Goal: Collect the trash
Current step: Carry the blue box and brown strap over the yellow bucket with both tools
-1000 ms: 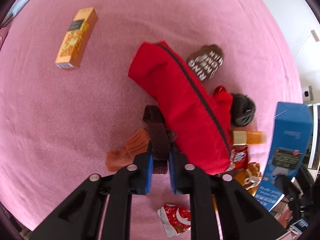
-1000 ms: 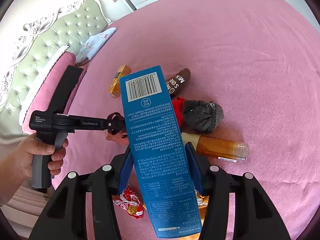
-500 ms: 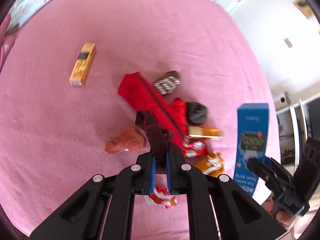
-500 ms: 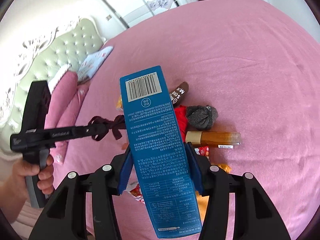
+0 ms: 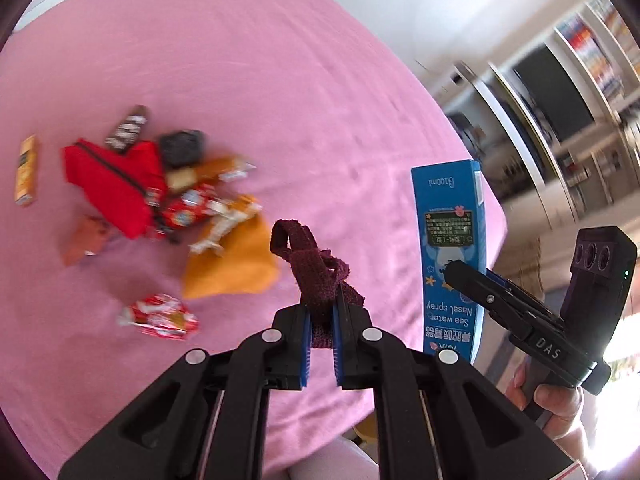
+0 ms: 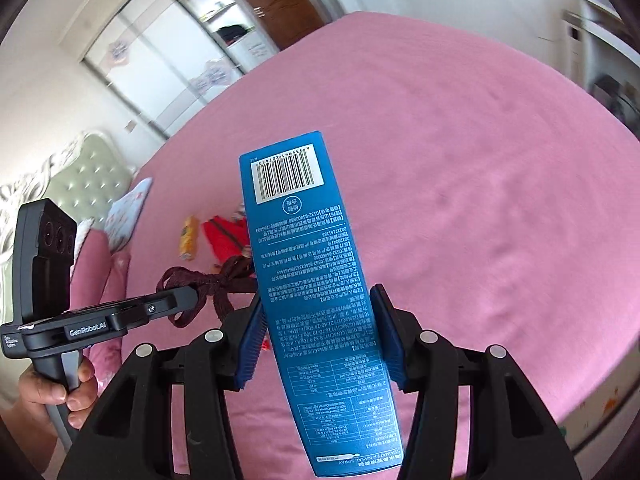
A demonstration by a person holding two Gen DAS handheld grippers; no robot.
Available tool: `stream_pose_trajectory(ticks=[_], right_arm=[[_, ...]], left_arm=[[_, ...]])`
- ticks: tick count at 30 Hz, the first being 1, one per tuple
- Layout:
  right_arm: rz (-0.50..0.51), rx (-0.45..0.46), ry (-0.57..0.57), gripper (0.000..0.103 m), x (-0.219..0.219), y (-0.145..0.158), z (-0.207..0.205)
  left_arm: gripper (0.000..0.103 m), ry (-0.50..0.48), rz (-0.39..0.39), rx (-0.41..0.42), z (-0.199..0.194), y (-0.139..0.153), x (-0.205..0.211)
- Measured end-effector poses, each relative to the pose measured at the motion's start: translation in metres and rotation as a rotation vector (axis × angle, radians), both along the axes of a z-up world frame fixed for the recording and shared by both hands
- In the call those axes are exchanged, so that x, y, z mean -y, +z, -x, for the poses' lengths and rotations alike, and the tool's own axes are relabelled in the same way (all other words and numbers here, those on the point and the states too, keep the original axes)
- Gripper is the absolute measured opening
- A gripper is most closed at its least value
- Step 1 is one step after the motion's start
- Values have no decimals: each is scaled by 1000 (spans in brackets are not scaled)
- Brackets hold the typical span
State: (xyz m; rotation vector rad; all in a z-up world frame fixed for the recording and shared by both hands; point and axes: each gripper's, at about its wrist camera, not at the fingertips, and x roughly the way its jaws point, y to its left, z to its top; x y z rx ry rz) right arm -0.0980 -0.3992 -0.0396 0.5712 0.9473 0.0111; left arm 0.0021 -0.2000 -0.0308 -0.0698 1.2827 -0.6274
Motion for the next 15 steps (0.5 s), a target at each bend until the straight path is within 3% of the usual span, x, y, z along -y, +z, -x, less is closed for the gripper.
stream_pose_trajectory(ticks=[8,15], right_arm=[[37,-134,-252,50,81,-36,132],[-4,-274,-425,50,110,-97,248]], left_arm=[[9,-282,-13,-87,91,-38,130],[9,-522,-71,-195,199,-103,222]])
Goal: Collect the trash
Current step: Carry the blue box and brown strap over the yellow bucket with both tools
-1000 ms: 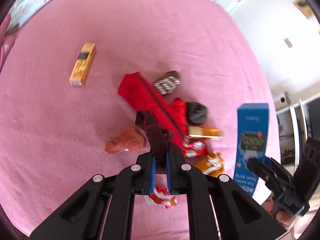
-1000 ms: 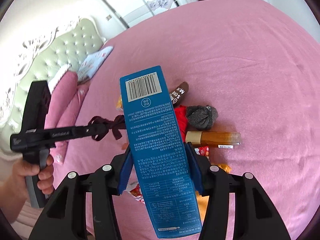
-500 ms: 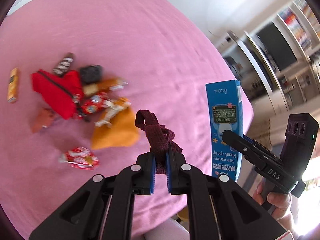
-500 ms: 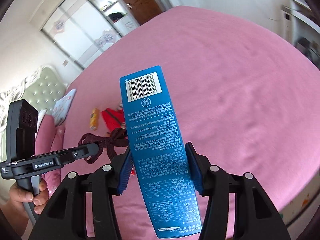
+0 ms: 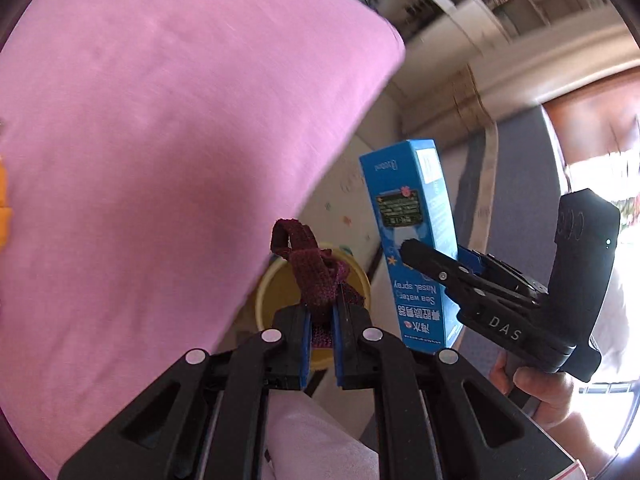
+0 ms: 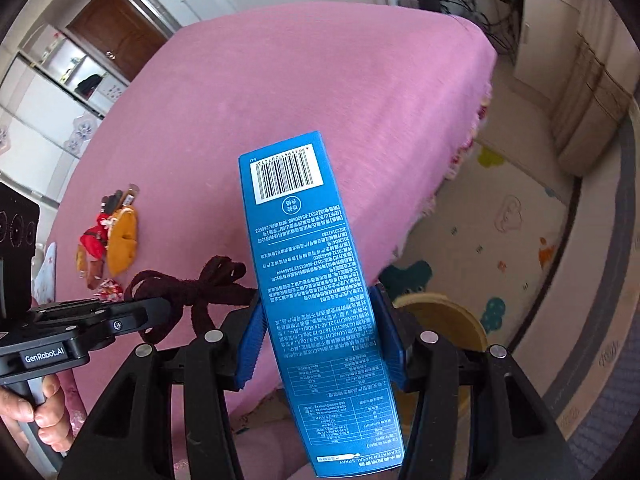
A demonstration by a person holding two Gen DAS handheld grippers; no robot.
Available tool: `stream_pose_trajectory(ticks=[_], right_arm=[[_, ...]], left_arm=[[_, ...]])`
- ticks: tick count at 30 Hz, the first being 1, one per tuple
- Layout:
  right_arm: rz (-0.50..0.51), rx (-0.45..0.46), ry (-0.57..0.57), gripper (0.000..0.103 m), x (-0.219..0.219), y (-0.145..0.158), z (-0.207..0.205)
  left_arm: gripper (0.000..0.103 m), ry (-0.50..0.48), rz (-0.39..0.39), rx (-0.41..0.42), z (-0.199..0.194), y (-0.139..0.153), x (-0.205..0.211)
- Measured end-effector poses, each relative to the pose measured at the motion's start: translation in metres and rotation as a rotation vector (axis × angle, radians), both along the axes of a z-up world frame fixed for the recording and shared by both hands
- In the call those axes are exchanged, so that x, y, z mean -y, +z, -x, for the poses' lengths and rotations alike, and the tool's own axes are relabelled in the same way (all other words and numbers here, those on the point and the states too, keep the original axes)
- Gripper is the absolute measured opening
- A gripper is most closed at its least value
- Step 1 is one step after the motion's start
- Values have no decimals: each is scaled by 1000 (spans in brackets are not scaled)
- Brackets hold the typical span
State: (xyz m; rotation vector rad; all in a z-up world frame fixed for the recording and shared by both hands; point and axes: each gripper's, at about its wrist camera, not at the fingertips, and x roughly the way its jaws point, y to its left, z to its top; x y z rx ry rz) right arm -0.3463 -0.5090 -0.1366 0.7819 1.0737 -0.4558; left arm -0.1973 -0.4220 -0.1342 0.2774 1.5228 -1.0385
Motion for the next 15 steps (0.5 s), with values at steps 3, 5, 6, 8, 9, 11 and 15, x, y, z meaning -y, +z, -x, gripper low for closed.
stream_pose_trajectory(ticks=[3,5,6,8,9,11,15], right_arm=[[-18,-36,-42,50,4,-25,35],[-34,-46,-65,50,3,-36,54],[-50,-50,-78,50,2,-45,65],[-58,-59,-92,50,1,-51,80],[-65,-63,-98,50,1,-56,87],[-83,-64,-108,50,3,-66,103],[-120,-101,-105,60,5,-79,120]], left_arm=[[9,-76,-47,-29,37,-34,23],[9,-119,-85,-48,58,-56,36],[9,-136,-97,-54,66,-64,40],[9,-177,-130,-66,83,-83,47],[9,-186,-138,-72,87,-88,50],[9,-206,-160,-82,100,-103,56],[49,-252,-192,-69,120,-119,71]])
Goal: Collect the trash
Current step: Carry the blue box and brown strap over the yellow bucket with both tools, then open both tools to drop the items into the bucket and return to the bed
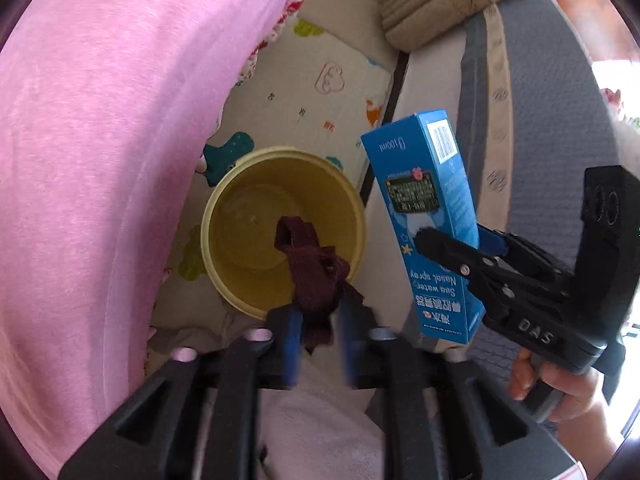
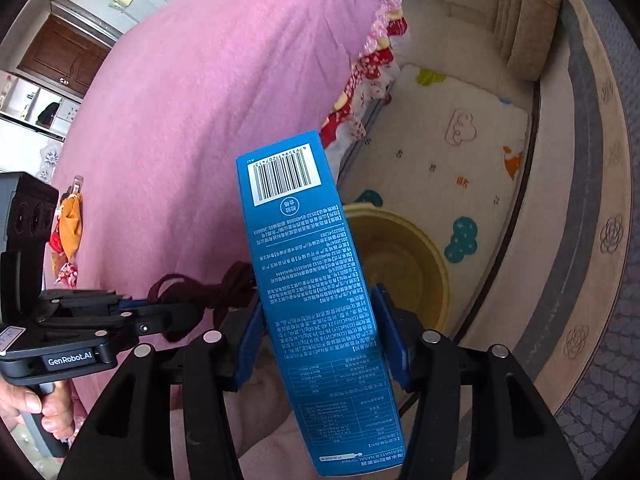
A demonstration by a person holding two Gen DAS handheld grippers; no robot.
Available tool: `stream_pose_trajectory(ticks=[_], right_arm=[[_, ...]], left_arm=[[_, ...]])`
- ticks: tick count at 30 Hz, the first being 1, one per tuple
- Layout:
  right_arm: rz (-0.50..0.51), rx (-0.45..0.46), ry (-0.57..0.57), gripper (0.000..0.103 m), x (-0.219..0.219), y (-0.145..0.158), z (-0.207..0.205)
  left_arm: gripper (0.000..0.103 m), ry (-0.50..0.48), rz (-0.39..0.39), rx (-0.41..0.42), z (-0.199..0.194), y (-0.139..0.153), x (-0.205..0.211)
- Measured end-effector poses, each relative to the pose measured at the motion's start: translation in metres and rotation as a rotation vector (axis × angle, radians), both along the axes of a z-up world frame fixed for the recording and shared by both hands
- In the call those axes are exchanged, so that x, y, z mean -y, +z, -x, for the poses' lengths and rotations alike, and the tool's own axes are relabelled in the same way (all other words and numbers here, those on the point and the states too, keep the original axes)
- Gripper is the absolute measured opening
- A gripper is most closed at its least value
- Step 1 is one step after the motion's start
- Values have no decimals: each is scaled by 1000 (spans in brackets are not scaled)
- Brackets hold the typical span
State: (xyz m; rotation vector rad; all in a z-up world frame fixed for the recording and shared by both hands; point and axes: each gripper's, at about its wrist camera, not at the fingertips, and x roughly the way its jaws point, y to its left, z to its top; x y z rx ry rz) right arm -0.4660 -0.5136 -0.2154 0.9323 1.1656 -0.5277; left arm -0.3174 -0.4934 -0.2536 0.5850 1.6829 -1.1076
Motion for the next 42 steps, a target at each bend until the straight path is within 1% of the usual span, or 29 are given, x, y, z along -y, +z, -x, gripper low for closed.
stream_pose_trajectory(ticks=[1,2,3,5,7,8,10,14,17,22,26,29,33,37,39,42], right_arm=[[10,-8,2,62,-1,0,2],[21,-17,2,62,-2,0,5],[25,-23,-3,62,0,1,9],[29,-19,-25,62,3,2,15],[26,-17,-38,62,7,4,18],[27,-18,-38,62,8,5,18],[33,-15,-34,62,9,8,17],[42,-5,-16,61,12,15,9],[53,3,6,61,12,21,-3],[71,25,64,60,8,42,-31],[85,53,142,60,-2,62,-67],[87,84,192,60,-10,76,-97],[96,130,296,60,-31,96,-153],[100,171,422,60,-62,113,-210],[78,204,483,60,-83,120,-241],[67,230,578,60,-117,126,-283]], left_arm=[[81,-15,-11,20,6,-6,3],[86,-14,-13,33,8,-9,3],[86,-11,-19,36,9,-12,4],[86,-4,-46,-2,11,-22,7],[86,1,-42,-20,12,-24,11],[86,-4,-40,-18,6,-17,-2],[86,-9,-32,-13,7,-12,-2],[86,15,-10,-3,-3,3,-5],[86,43,19,7,-14,17,-9],[86,81,66,41,-36,41,-17],[86,135,98,59,-60,60,-36],[86,192,121,85,-82,75,-60],[86,275,133,126,-112,94,-94],[86,392,135,181,-155,115,-142],[86,454,133,199,-176,124,-167],[86,561,121,226,-205,134,-210]])
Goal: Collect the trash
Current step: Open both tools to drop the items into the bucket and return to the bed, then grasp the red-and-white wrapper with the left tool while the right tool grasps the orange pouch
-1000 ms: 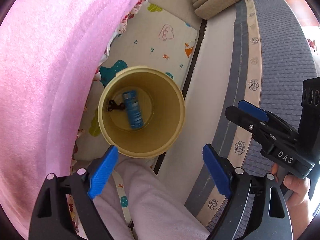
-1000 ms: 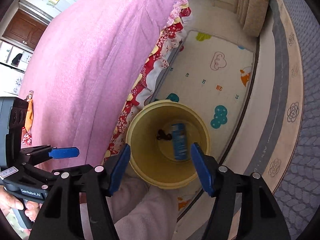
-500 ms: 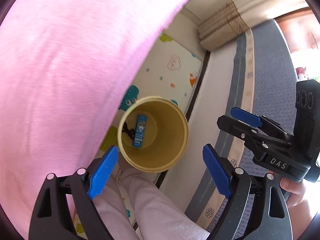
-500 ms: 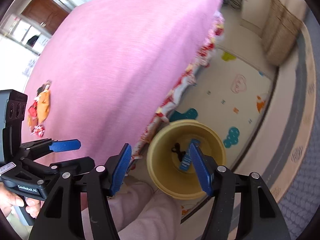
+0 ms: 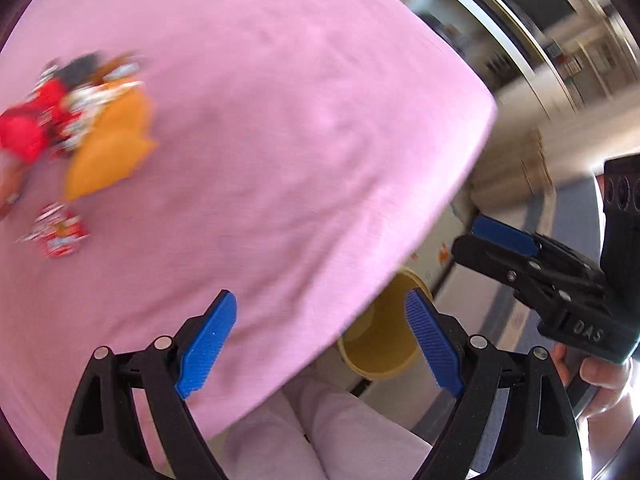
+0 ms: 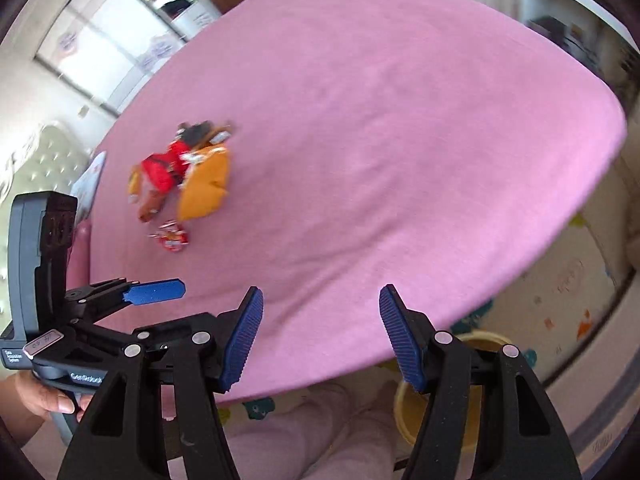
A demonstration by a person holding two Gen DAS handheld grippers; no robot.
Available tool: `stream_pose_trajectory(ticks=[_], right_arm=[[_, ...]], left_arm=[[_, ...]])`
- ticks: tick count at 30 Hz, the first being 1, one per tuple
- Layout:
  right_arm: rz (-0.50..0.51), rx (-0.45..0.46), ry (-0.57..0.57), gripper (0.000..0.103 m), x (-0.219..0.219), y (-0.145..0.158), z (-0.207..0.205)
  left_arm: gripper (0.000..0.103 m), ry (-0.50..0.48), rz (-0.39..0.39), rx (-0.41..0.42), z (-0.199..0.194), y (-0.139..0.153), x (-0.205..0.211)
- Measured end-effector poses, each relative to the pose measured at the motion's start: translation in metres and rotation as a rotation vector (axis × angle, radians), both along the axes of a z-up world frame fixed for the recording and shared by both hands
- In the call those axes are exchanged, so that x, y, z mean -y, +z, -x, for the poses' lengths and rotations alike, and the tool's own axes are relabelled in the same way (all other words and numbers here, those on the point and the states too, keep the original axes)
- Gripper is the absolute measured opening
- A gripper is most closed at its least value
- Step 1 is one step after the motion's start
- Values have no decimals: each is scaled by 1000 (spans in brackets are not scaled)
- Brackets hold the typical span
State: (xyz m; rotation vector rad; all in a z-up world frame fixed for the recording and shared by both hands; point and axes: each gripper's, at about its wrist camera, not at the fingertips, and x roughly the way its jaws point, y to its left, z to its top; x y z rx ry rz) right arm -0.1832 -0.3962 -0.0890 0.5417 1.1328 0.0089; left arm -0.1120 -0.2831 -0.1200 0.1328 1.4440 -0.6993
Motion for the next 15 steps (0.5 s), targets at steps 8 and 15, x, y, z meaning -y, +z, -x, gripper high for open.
stream_pose_trajectory(ticks=[8,15], right_arm=[[-36,34,145,60,-78,8,-87],[-1,35,187,60,-112,11,-135]], left_arm=[[86,264,-17,44,-66,13,-121],[86,416,-32,48,-101,2,-184]])
